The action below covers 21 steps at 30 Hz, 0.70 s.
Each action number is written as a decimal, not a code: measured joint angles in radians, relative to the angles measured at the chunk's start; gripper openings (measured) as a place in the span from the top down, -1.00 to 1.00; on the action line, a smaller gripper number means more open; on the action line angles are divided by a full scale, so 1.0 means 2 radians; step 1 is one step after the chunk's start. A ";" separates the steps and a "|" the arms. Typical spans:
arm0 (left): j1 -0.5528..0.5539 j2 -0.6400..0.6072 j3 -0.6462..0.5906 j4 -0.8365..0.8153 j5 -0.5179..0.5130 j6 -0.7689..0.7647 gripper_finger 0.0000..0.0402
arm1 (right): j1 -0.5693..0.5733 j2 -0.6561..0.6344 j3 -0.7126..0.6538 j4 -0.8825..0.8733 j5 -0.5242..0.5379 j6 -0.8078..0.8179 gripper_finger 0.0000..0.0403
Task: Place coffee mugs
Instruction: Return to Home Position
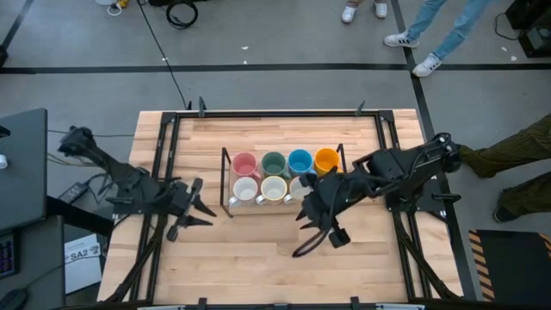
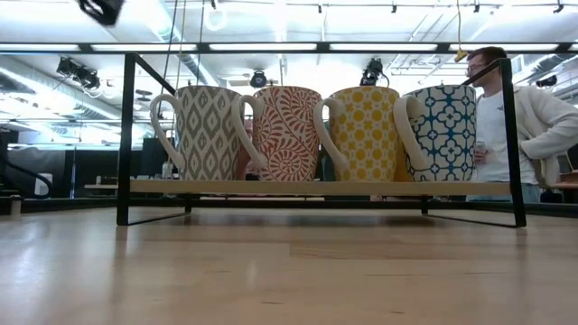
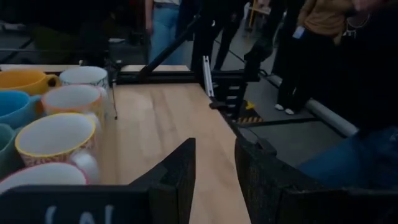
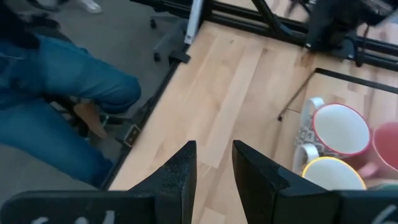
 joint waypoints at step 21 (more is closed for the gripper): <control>0.173 -0.240 -0.164 0.011 0.102 0.047 0.41 | -0.033 -0.102 0.000 -0.005 -0.052 -0.039 0.46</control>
